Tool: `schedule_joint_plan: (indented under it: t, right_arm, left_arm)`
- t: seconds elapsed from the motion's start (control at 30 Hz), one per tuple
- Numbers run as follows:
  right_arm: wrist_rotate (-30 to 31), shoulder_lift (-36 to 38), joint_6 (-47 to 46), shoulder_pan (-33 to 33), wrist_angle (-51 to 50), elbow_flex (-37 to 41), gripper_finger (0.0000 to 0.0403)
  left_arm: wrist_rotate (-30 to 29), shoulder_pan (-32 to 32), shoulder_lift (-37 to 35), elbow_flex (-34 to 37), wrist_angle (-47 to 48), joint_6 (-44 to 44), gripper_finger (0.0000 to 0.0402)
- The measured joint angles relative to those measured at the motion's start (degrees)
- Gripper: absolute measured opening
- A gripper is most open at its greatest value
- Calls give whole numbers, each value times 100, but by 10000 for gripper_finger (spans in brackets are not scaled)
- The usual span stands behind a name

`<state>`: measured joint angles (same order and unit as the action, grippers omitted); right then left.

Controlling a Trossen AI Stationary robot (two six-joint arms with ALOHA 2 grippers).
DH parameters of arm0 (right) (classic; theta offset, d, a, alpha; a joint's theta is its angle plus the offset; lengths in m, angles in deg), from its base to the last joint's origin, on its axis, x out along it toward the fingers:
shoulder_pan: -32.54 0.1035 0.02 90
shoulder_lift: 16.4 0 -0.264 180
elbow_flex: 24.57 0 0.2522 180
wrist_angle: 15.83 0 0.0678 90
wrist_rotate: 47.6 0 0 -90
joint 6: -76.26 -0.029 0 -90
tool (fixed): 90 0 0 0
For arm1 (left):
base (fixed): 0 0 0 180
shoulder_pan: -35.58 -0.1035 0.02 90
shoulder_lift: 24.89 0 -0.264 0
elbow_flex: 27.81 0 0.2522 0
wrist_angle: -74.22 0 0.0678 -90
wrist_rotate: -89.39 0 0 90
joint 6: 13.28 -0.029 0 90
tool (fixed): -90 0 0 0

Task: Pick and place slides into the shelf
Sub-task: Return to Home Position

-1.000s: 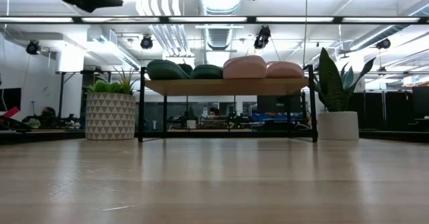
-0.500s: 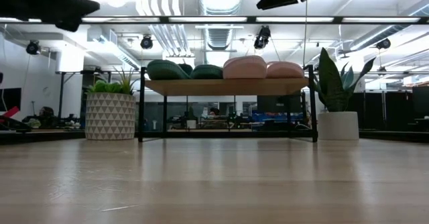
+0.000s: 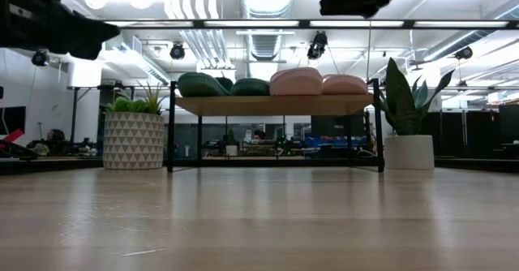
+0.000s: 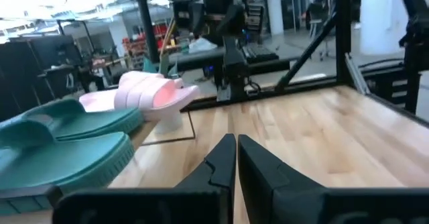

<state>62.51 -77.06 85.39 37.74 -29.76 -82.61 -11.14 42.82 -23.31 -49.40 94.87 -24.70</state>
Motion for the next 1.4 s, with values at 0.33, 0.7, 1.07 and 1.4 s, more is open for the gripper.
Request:
schedule_joint_plan:
  t: [0.33, 0.7, 1.07, 1.4]
  right_arm:
    - [-259, 1104, -42, 342, 1302, 1496, 180]
    - [-1600, 1291, -625, 508, 3262, 3138, 168]
    - [-428, 1600, 27, 502, 4207, 4335, 33]
    - [-91, 2981, 299, 438, 2896, 4377, 8]
  left_arm:
    - [78, 0, 0, 473, -717, 168, 0]
    - [47, 0, 5, 734, -1033, 160, 0]
    - [-53, 0, 83, 738, -971, 165, 0]
    - [-193, -2, 64, 746, -962, 53, 0]
